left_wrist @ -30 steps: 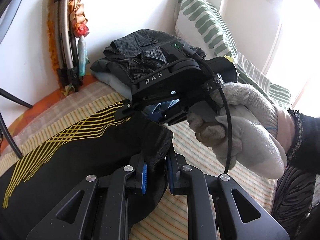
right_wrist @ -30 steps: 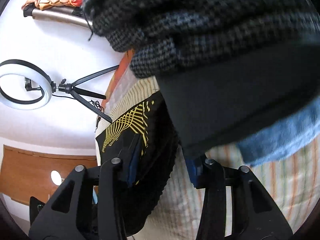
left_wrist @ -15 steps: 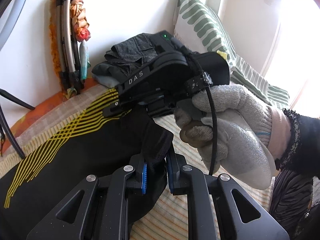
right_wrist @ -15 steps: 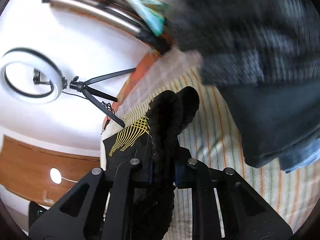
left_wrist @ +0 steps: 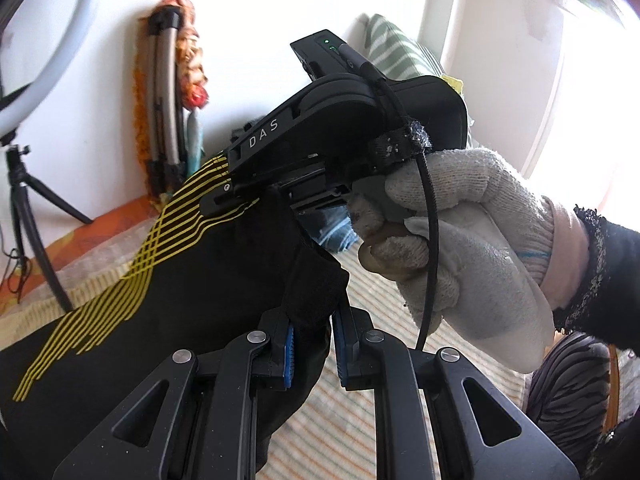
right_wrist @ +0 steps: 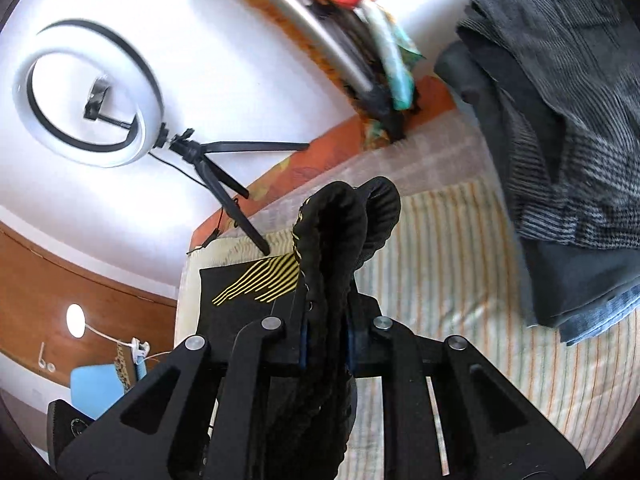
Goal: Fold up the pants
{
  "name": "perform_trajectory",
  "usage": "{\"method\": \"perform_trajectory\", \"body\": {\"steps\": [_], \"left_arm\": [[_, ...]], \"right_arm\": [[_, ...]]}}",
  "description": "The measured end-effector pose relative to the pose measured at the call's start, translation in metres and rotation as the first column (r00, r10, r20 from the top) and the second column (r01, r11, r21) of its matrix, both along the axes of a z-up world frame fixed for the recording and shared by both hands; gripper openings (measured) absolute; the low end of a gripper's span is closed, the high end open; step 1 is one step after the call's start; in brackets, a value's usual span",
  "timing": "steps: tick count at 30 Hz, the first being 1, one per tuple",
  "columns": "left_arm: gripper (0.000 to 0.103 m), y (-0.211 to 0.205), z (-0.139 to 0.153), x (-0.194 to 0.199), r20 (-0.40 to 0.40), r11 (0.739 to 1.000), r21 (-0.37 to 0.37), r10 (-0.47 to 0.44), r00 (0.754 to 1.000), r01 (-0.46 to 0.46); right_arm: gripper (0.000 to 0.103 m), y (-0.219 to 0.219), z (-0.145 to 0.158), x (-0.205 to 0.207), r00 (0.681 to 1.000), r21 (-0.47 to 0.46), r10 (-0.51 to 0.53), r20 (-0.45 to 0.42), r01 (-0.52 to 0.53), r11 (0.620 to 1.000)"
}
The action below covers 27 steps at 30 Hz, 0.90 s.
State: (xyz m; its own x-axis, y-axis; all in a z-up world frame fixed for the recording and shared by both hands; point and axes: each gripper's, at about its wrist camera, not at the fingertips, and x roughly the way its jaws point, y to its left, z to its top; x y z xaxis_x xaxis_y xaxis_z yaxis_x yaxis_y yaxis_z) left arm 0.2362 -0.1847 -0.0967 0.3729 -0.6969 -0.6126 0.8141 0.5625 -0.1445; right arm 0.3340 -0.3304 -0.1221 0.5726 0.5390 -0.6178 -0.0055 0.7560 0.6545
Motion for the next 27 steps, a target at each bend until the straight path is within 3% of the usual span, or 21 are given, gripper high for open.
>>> {"method": "perform_trajectory", "body": {"steps": [15, 27], "left_arm": [[0.014, 0.093, 0.018, 0.003, 0.007, 0.988, -0.077, 0.131, 0.991, -0.130], [0.014, 0.189, -0.003, 0.012, -0.087, 0.955, -0.112, 0.266, 0.960, -0.275]], "right_arm": [[0.014, 0.103, 0.038, 0.009, 0.995, -0.108, 0.097, 0.038, -0.092, 0.990], [0.014, 0.228, 0.028, 0.038, 0.978, -0.237, 0.207, -0.012, -0.204, 0.950]]}}
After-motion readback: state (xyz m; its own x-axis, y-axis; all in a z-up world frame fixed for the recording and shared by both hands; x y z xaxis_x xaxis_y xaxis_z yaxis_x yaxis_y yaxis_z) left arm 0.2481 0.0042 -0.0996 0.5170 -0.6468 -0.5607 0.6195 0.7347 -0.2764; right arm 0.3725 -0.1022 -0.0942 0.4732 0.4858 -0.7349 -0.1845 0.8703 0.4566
